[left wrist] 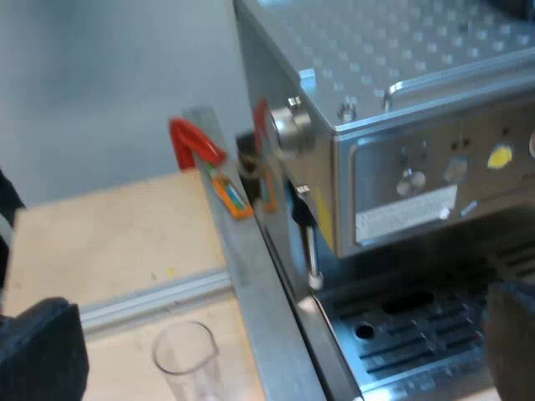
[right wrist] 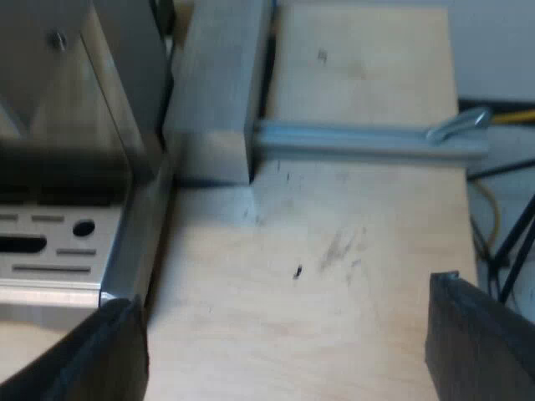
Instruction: Grind coffee beans and then tamp
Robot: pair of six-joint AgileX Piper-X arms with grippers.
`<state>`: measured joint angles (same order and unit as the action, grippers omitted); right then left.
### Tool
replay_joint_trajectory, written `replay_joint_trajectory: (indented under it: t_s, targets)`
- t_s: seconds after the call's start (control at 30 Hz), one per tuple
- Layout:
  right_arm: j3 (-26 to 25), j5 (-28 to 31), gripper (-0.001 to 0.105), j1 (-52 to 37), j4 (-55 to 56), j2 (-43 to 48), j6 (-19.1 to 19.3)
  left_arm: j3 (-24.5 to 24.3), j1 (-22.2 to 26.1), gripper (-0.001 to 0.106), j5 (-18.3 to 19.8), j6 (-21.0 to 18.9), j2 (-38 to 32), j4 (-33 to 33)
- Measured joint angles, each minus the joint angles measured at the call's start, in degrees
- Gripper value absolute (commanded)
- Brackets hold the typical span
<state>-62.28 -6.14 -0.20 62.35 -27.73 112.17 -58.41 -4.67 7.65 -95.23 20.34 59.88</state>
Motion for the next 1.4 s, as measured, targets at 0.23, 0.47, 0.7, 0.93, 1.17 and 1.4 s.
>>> replay_joint_trajectory:
  t_s: [0.23,0.47,0.7,0.93,1.17,1.4]
  targets:
    - [0.00,-0.17,0.070,0.00,0.11,3.61,-0.53,0.00,0.00,0.098,-1.04,0.43,-6.11,0.00]
    - [0.00,-3.47,0.070,0.00,6.62,11.98,-0.53,3.82,0.00,0.098,-2.26,0.64,-12.49,2.79]
    - [1.90,-3.57,0.070,0.00,8.96,16.22,-0.53,7.08,0.00,0.098,-2.43,0.78,-20.67,5.80]
    - [12.60,-3.75,0.070,0.00,9.81,28.22,-1.29,8.17,0.00,0.098,-2.43,0.85,-21.17,9.08]
    - [15.24,-3.15,0.070,0.00,9.30,28.10,-4.14,9.86,0.00,0.098,-2.74,0.45,-21.17,13.64]
    - [18.95,-3.18,0.070,0.00,2.26,28.10,-4.14,14.42,0.00,0.098,-5.40,-3.95,-21.17,11.32]
